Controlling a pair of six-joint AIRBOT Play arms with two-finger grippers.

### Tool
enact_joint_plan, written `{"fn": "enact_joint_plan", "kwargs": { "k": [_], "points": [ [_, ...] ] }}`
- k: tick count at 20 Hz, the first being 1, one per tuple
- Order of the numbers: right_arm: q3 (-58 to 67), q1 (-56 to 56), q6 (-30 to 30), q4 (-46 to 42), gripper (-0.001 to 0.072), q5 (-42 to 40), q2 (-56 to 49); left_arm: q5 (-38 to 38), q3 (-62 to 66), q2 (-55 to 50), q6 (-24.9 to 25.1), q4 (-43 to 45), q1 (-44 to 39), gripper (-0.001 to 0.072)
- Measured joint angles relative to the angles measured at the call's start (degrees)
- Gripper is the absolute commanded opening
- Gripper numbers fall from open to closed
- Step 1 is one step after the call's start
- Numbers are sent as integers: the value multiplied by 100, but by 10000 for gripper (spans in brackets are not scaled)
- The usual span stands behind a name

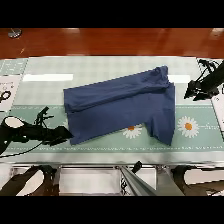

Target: Fold the shirts.

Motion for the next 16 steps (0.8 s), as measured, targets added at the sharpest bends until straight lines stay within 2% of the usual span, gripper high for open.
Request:
{"fn": "enact_joint_plan", "kwargs": {
  "k": [1, 2, 3, 5, 6, 7, 8, 12, 16],
  "points": [
    [-20, -7, -2, 42, 538, -28, 11, 81, -46, 7, -7, -90, -28, 531],
    [-33, -13, -4, 74, 538, -46, 20, 205, -83, -7, -22, -221, -81, 445],
    [-46, -17, -7, 87, 539, -66, 20, 402, -114, -33, -22, -348, -157, 420],
    [-57, -24, -9, 127, 539, -96, 31, 778, -144, -140, -42, -721, -367, 420],
    [-59, -24, -17, 131, 539, -101, 31, 940, -155, -216, -44, -918, -483, 356],
    [-66, -24, -17, 138, 539, -107, 31, 1156, -164, -317, -42, -1108, -608, 116],
    [-70, -24, -17, 138, 539, -105, 31, 1322, -170, -402, -39, -1204, -699, 23],
    [-317, -94, -94, 140, 553, -144, 120, 1598, -177, -577, -33, -1530, -885, 23],
    [-1462, -575, -229, 568, 553, -721, 671, 1694, -177, -544, 66, -1609, -933, 22]
  ]
}}
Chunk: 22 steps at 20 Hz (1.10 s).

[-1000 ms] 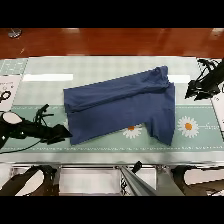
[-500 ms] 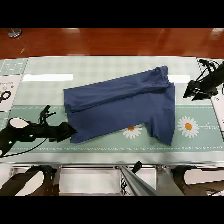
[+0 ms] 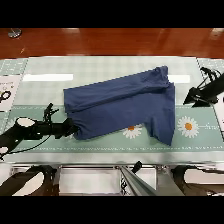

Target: Fold the shirts.

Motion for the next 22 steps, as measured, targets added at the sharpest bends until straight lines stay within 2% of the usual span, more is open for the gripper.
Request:
{"fn": "enact_joint_plan", "kwargs": {
  "k": [6, 12, 14, 15, 17, 18, 22],
  "points": [
    [-1460, -470, -538, 887, 549, -855, 597, 2, 0, 31, 87, -52, -15, 23],
    [-2085, -63, -649, 1266, 535, -1788, 693, 13, 2, 35, 107, -70, -17, 23],
    [-2229, 170, -498, 1180, 531, -2090, 697, 26, 4, 35, 107, -72, -15, 23],
    [-2291, 280, -348, 1060, 482, -2229, 699, 31, 4, 35, 107, -72, -15, 23],
    [-2363, 444, -142, 896, 60, -2452, 704, 107, 7, 35, 109, -72, -17, 23],
    [-2391, 505, -42, 787, 23, -2533, 699, 181, 13, 35, 107, -72, -17, 23],
    [-2378, 601, 210, 734, 23, -2809, 699, 297, 142, 35, 131, -72, -17, 23]
  ]
}}
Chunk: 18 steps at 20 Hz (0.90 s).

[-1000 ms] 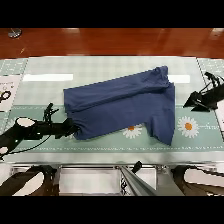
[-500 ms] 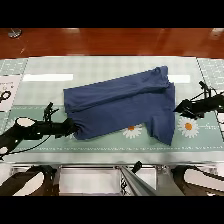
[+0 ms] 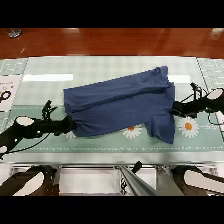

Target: Fold the shirts.

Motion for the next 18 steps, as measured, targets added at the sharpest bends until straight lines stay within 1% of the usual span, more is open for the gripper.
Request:
{"fn": "enact_joint_plan", "kwargs": {
  "k": [4, 7, 9, 11, 18],
  "points": [
    [605, 26, -177, 446, 22, -299, -2, -11, 610, 17, 326, 7, 17, 23],
    [1401, 122, -280, 798, 22, -850, -94, 144, 1261, 13, 472, 4, 138, 22],
    [2000, 280, -308, 911, 22, -1163, -341, 457, 1576, -33, 461, 31, 264, 22],
    [2586, 468, -326, 977, 22, -1346, -732, 726, 1781, -175, 350, 31, 341, 22],
    [4159, 791, -229, 1099, 22, -1657, -2194, 1086, 2114, -1097, 120, 31, 409, 23]
  ]
}}
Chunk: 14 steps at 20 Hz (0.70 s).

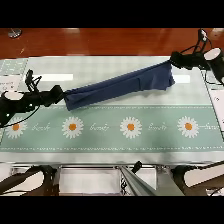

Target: Fold the shirts.

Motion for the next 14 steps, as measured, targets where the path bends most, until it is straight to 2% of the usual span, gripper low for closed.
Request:
{"fn": "enact_joint_plan", "kwargs": {
  "k": [3, 4, 5, 6, 7, 8, 11, 13, 14],
  "points": [
    [352, 68, 101, 37, 23, -129, -439, 55, 262, -487, -20, 0, 2, 26],
    [411, 85, 146, 50, 24, -157, -551, 57, 367, -643, -39, 7, 4, 69],
    [457, 105, 201, 63, 51, -173, -654, 61, 494, -804, -37, 9, 4, 186],
    [490, 122, 232, 61, 181, -195, -741, 81, 605, -944, -37, 22, 0, 340],
    [514, 144, 245, 61, 329, -197, -802, 55, 715, -1088, -42, 22, -7, 439],
    [531, 155, 256, 66, 415, -190, -846, 35, 807, -1200, -46, 17, -17, 470],
    [595, 138, 251, -66, 424, -81, -824, -245, 986, -1408, -52, 0, 35, 470],
    [638, 33, 254, -487, 567, 20, -673, -501, 1064, -1464, -44, -2, 168, 471],
    [654, -46, 306, -765, 600, 136, -584, -682, 1093, -1475, -35, 0, 243, 471]
  ]
}}
